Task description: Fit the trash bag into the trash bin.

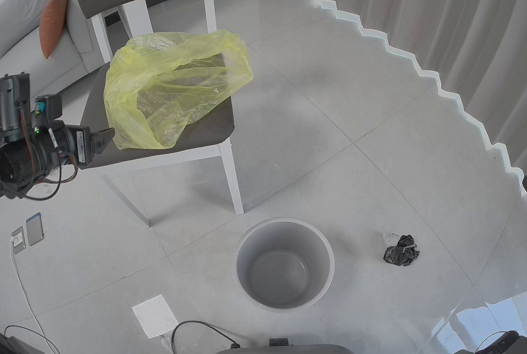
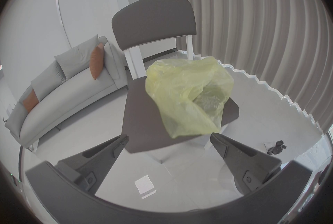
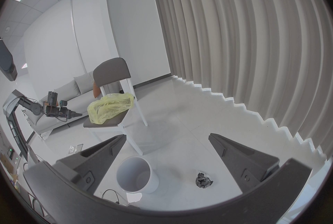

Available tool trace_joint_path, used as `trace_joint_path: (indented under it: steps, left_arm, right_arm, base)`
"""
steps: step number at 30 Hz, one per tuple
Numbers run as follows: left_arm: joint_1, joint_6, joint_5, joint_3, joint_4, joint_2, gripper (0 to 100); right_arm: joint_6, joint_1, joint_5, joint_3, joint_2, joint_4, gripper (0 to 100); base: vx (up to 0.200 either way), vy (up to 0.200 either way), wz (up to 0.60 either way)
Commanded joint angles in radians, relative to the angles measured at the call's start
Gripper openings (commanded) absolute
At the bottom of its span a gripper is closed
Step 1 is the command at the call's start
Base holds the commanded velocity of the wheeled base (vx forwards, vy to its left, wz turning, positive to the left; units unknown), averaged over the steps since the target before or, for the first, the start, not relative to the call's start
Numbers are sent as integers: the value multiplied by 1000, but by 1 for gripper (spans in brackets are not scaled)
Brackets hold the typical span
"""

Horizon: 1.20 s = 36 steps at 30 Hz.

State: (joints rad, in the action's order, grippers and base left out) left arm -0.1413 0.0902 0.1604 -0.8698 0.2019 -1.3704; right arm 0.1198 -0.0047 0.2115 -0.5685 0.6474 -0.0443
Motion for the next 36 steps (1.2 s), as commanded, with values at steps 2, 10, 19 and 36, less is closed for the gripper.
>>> trace_joint_path:
  steps: [2, 10, 19, 36]
  left_arm:
    - [-69, 3, 45, -107, 16, -134, 100]
    - [-129, 14, 82, -192, 16, -220, 100]
    - [-139, 57, 254, -301, 37, -335, 100]
    - [-155, 57, 378, -365, 53, -386, 100]
  right_arm:
    - [-19, 0, 3, -7, 31, 0, 100]
    - [-22, 0, 3, 6, 32, 0, 100]
    - [-22, 0, 3, 7, 24, 0, 100]
    - [-19, 0, 32, -2, 29, -3, 100]
  base:
    - [0, 0, 0]
    - [0, 0, 0]
    - [0, 0, 0]
    - [0, 0, 0]
